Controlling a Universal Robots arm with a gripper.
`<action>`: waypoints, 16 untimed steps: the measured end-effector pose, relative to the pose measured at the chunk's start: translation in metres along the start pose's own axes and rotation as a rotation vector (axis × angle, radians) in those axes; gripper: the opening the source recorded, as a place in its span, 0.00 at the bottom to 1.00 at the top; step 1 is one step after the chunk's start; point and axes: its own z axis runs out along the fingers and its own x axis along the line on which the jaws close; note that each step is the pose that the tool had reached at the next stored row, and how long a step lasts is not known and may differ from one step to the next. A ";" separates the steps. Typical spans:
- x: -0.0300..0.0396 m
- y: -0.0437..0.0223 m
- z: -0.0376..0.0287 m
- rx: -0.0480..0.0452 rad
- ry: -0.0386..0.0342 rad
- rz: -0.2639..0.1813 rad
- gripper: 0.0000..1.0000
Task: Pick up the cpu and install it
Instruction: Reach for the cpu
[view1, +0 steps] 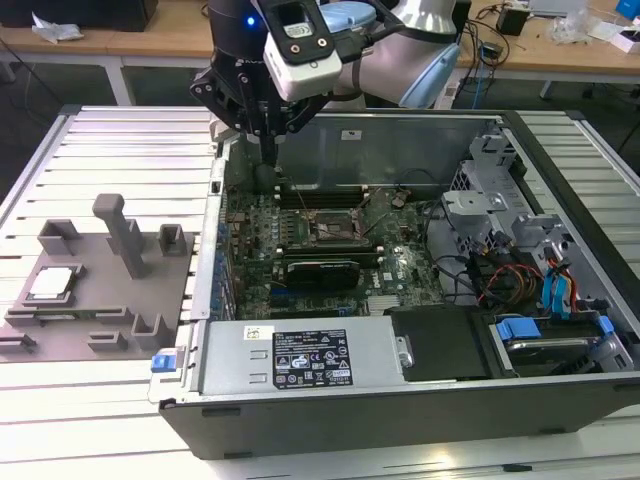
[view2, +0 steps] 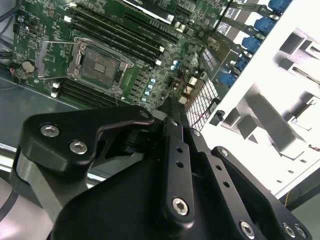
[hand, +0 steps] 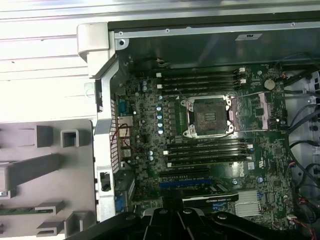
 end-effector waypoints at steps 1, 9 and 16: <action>0.0020 -0.0002 -0.0001 0.0000 0.0000 0.000 0.11; 0.0058 -0.0004 -0.0002 0.0000 0.0001 0.000 0.11; 0.0100 -0.0008 -0.0002 -0.0001 0.0000 0.000 0.11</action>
